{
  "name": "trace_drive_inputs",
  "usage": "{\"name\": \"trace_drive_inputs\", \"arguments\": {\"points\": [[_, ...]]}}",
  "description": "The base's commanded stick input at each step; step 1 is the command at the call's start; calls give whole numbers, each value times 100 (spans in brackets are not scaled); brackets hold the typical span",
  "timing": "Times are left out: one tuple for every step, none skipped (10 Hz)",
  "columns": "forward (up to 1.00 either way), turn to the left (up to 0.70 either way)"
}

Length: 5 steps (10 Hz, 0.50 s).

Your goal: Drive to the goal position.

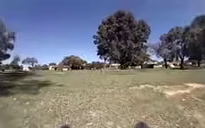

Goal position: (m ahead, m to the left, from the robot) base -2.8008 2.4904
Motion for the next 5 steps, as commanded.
{"name": "trace_drive_inputs", "arguments": {"points": [[70, 0], [70, 0], [70, 0], [70, 0], [70, 0]]}}
